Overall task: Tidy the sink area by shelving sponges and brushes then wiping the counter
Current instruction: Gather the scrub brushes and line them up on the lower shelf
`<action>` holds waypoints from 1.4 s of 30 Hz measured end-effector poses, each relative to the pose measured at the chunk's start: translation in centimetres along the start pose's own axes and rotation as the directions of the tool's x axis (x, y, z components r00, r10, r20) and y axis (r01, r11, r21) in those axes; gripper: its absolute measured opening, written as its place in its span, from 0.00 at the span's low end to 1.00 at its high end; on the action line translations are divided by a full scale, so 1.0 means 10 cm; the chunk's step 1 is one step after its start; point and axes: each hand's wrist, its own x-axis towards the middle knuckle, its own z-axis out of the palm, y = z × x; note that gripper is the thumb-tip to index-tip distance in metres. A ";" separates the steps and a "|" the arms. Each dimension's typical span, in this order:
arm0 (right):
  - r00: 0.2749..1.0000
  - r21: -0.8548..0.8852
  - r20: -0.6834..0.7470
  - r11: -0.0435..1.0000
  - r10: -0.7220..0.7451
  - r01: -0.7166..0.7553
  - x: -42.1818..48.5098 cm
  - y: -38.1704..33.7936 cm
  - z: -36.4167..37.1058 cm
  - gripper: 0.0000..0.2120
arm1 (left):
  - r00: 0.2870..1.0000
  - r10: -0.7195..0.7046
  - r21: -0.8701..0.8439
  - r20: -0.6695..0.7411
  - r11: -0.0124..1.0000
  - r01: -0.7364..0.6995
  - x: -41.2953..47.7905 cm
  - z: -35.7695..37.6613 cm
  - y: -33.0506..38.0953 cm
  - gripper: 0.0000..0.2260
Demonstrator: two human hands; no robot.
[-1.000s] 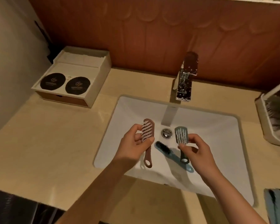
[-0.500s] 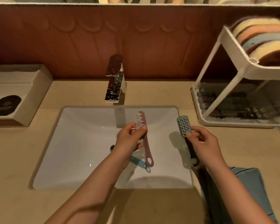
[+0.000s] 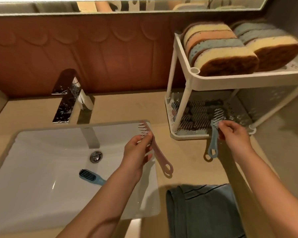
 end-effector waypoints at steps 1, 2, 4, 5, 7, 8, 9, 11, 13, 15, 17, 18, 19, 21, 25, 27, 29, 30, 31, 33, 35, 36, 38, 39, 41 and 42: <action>1.000 -0.020 -0.006 1.000 0.008 -0.008 0.14 -0.03 -0.03 0.09 | 1.000 -0.005 0.003 0.000 1.000 0.005 0.02 0.06 -0.01 0.07; 1.000 -0.046 -0.014 0.999 0.011 -0.012 0.25 -0.06 -0.04 0.09 | 1.000 -0.012 0.000 -0.006 1.000 0.012 0.02 0.07 -0.02 0.07; 1.000 -0.084 -0.023 0.996 0.002 -0.004 0.49 -0.11 -0.07 0.11 | 0.999 -0.027 -0.017 -0.026 1.000 0.026 0.05 0.12 -0.04 0.07; 1.000 -0.114 -0.017 0.993 -0.005 0.003 0.61 -0.12 -0.08 0.13 | 0.999 -0.034 -0.032 -0.035 0.999 0.033 0.06 0.14 -0.05 0.07; 1.000 -0.245 0.014 0.969 0.006 -0.002 0.80 -0.15 -0.08 0.18 | 0.998 -0.043 -0.057 -0.040 0.998 0.041 0.08 0.17 -0.06 0.07; 0.999 -0.308 0.029 0.951 0.020 -0.010 0.87 -0.16 -0.09 0.19 | 0.998 -0.045 -0.060 -0.038 0.997 0.043 0.08 0.18 -0.07 0.07; 0.999 -0.351 0.043 0.936 0.024 -0.007 0.95 -0.16 -0.09 0.20 | 0.998 -0.046 -0.057 -0.031 0.997 0.044 0.08 0.18 -0.07 0.07; 0.995 -0.428 0.086 0.901 -0.040 0.073 1.11 -0.17 -0.09 0.19 | 0.999 -0.039 -0.059 -0.022 0.998 0.038 0.08 0.23 -0.08 0.07; 0.993 -0.464 0.111 0.880 -0.050 0.097 1.21 -0.16 -0.05 0.19 | 0.999 -0.028 -0.061 -0.035 0.998 0.026 0.08 0.25 -0.09 0.07; 0.991 -0.501 0.128 0.861 -0.027 0.088 1.27 -0.13 -0.02 0.20 | 0.999 -0.015 -0.049 -0.051 0.999 0.012 0.09 0.27 -0.11 0.07; 0.989 -0.504 0.149 0.860 -0.002 0.077 1.32 -0.06 0.02 0.21 | 0.998 -0.008 -0.041 -0.056 0.999 0.006 0.10 0.29 -0.14 0.08; 0.987 -0.495 0.160 0.867 0.020 0.063 1.33 -0.02 0.04 0.22 | 0.998 -0.006 -0.038 -0.056 0.999 0.004 0.09 0.30 -0.14 0.08; 0.986 -0.489 0.163 0.871 0.039 0.047 1.35 0.02 0.06 0.22 | 0.998 -0.007 -0.036 -0.057 0.999 0.005 0.09 0.30 -0.16 0.08; 0.988 -0.513 0.150 0.858 0.045 0.039 1.38 0.08 0.08 0.22 | 0.999 -0.006 -0.033 -0.049 0.999 0.004 0.08 0.32 -0.18 0.08; 0.991 -0.588 0.135 0.803 -0.016 0.093 1.37 0.14 0.06 0.19 | 0.999 0.006 -0.015 -0.032 1.000 -0.006 0.07 0.35 -0.21 0.08; 0.985 -0.601 0.142 0.783 -0.093 0.160 1.28 0.18 0.00 0.17 | 1.000 0.019 0.013 -0.019 1.000 -0.019 0.04 0.39 -0.22 0.07; 0.973 -0.546 0.133 0.805 -0.187 0.229 1.10 0.19 -0.03 0.14 | 0.999 0.041 0.070 0.005 0.997 -0.041 0.01 0.45 -0.22 0.06; 0.970 -0.467 0.135 0.850 -0.203 0.243 0.95 0.17 -0.03 0.14 | 0.998 0.053 0.106 0.015 0.993 -0.054 -0.01 0.48 -0.22 0.07; 0.967 -0.369 0.164 0.897 -0.193 0.241 0.78 0.13 -0.03 0.13 | 0.998 0.064 0.142 0.025 0.988 -0.067 -0.02 0.50 -0.22 0.09; 0.928 -0.220 0.314 0.935 -0.200 0.277 0.35 0.06 -0.05 0.11 | 0.995 0.085 0.210 0.047 0.973 -0.093 -0.04 0.57 -0.23 0.11; 0.826 -0.144 0.527 0.938 -0.197 0.316 -0.02 -0.01 -0.06 0.11 | 0.992 0.101 0.257 0.069 0.959 -0.116 -0.03 0.62 -0.23 0.13; 0.766 -0.108 0.623 0.952 -0.161 0.288 -0.16 -0.02 -0.05 0.12 | 0.991 0.103 0.270 0.079 0.955 -0.121 -0.02 0.64 -0.24 0.14; 0.684 -0.081 0.719 0.963 -0.122 0.258 -0.31 0.03 -0.04 0.16 | 0.989 0.101 0.296 0.109 0.946 -0.130 0.00 0.72 -0.26 0.12; 0.673 -0.102 0.729 0.952 -0.126 0.289 -0.35 0.07 0.00 0.16 | 0.988 0.104 0.305 0.118 0.943 -0.135 0.01 0.75 -0.26 0.11; 0.695 -0.128 0.700 0.927 -0.167 0.352 -0.38 0.15 0.03 0.14 | 0.984 0.108 0.315 0.139 0.938 -0.147 0.03 0.83 -0.30 0.10; 0.718 -0.124 0.668 0.921 -0.198 0.369 -0.38 0.18 0.03 0.12 | 0.984 0.107 0.314 0.145 0.938 -0.148 0.02 0.88 -0.31 0.11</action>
